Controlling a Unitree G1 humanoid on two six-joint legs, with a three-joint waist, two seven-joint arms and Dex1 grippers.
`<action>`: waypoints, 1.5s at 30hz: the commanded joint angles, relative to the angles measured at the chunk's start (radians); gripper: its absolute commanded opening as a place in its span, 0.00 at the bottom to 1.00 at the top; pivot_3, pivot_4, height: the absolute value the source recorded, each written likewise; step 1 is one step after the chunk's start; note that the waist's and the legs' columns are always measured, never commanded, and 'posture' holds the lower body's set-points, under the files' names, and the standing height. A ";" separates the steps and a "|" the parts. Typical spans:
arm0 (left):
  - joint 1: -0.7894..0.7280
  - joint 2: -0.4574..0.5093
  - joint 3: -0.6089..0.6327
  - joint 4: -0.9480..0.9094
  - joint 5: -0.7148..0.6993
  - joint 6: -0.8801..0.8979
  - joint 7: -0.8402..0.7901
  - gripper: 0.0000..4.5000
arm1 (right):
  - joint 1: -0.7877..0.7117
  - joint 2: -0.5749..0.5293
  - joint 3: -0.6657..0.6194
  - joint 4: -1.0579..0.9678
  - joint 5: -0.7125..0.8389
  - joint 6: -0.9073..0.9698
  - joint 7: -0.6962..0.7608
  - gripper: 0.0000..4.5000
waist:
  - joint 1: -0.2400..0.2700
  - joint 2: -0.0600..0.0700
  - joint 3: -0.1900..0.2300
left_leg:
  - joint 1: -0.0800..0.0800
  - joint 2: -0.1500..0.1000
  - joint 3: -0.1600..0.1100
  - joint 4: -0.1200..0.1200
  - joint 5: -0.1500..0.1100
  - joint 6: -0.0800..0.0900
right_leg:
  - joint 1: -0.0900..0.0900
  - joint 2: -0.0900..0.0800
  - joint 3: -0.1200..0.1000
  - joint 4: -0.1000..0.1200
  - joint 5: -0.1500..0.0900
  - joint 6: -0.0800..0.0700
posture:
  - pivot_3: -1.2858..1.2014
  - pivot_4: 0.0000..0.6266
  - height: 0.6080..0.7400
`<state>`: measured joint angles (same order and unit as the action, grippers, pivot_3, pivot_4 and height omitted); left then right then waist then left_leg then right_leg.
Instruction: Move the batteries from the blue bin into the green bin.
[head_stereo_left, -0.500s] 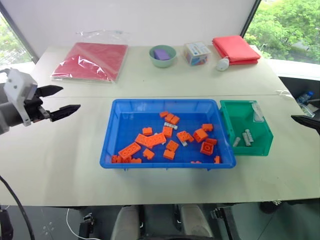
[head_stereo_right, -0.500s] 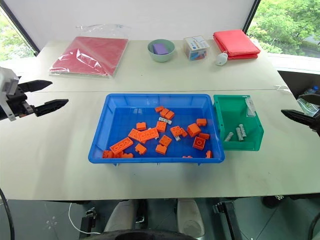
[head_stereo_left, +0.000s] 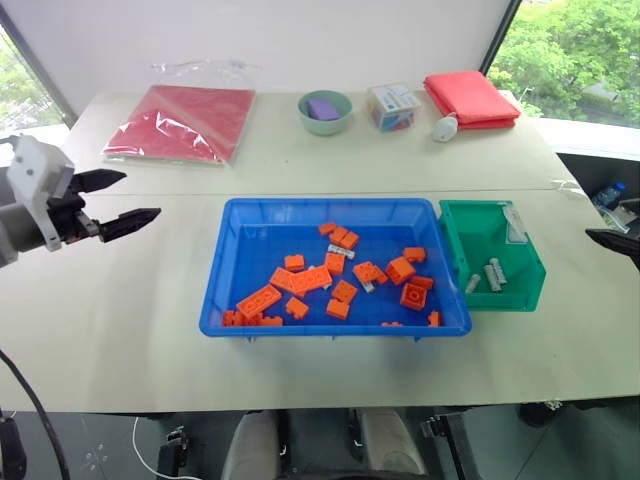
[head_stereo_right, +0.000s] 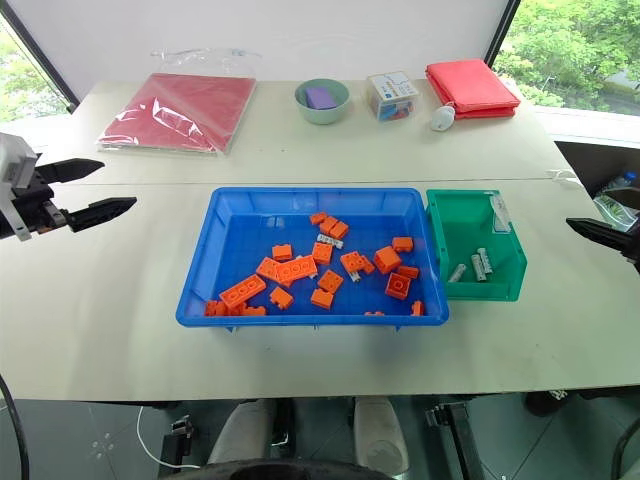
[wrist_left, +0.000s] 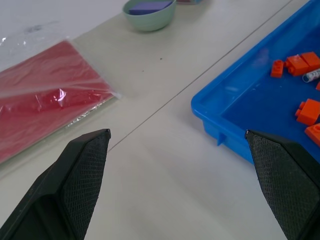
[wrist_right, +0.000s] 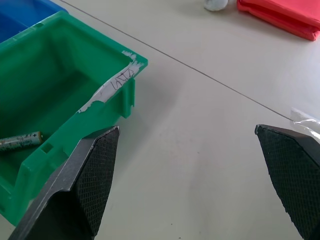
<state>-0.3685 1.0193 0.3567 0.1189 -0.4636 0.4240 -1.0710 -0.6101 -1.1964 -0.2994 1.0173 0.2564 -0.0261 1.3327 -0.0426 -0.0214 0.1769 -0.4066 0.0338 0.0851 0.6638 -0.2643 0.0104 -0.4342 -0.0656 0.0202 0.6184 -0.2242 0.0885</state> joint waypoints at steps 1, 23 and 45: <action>-0.024 0.018 0.011 -0.018 0.000 -0.005 0.004 1.00 | -0.038 -0.006 -0.001 0.010 -0.013 -0.027 -0.023 0.99 | 0.000 0.000 0.000 | 0.000 0.000 0.000 0.000 0.000 0.000 | 0.000 0.000 0.000 0.000 0.000 0.000 | 0.52 0.24 0.97; -0.049 -0.001 -0.053 -0.257 -0.118 0.105 -0.078 1.00 | -0.327 0.127 0.148 -0.150 -0.043 0.047 0.120 0.99 | -0.005 0.001 0.000 | 0.000 -0.001 0.001 0.001 0.000 0.000 | 0.000 0.001 0.001 0.002 0.001 0.002 | 0.52 0.24 0.97; -0.039 0.007 -0.244 -0.421 -0.148 0.116 -0.237 1.00 | -0.416 0.736 0.739 -0.653 -0.177 0.269 0.206 0.99 | 0.026 0.001 0.001 | -0.004 -0.002 -0.001 0.004 0.002 -0.002 | -0.007 0.003 -0.001 0.014 0.001 0.002 | 0.52 0.24 0.97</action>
<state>-0.3944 1.0210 0.1001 -0.2861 -0.6108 0.5552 -1.3129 -1.0155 -0.4646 0.4428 0.3621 0.0944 0.2608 1.5510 -0.0162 -0.0208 0.1774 -0.4102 0.0321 0.0837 0.6677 -0.2626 0.0078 -0.4412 -0.0621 0.0193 0.6321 -0.2228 0.0909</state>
